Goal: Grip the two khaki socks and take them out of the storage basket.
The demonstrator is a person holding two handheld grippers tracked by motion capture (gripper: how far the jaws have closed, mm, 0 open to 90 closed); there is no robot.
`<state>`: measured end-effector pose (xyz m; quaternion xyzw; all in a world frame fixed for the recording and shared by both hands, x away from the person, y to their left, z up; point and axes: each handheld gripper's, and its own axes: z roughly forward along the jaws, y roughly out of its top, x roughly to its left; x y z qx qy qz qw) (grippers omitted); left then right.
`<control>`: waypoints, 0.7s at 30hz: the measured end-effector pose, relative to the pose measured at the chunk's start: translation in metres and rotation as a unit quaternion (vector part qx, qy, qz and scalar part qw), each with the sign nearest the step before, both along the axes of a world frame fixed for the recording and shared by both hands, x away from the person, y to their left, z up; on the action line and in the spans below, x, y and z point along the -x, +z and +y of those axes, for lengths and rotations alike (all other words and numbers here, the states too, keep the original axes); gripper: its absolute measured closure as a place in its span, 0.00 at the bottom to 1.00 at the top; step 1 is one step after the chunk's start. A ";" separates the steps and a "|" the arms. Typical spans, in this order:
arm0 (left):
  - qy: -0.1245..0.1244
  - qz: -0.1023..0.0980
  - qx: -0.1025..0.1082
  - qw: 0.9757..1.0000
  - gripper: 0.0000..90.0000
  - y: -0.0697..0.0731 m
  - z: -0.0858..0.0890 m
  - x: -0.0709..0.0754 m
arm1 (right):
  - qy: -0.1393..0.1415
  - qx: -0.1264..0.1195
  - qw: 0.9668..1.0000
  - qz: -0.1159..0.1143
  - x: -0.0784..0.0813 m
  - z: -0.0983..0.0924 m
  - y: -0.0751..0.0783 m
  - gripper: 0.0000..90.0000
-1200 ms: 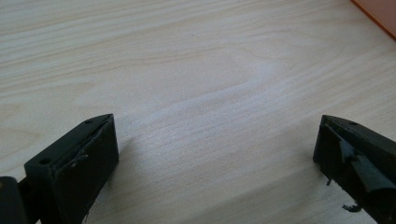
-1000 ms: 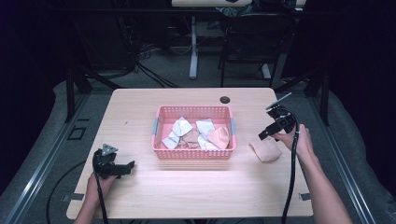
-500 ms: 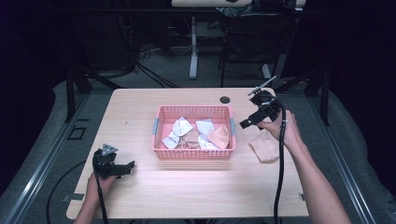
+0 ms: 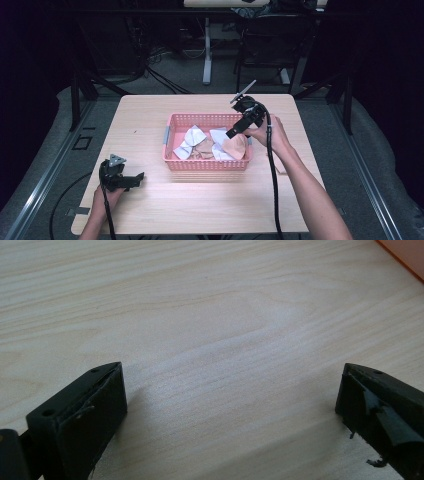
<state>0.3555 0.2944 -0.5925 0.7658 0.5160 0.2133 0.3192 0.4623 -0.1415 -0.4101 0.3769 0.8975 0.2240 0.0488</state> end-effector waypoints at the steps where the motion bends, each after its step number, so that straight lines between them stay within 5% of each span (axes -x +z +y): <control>1: 0.000 0.000 0.000 1.000 0.00 0.000 0.000 0.000 | 0.002 0.001 1.000 0.003 -0.002 0.004 -0.003 0.08; 6: 0.000 0.000 0.000 1.000 0.00 0.000 0.000 0.000 | 0.002 0.007 1.000 0.021 -0.010 0.018 -0.019 0.08; 21: 0.000 0.000 0.001 1.000 0.00 0.000 0.000 0.000 | 0.000 0.041 0.998 0.056 -0.024 0.042 -0.073 0.30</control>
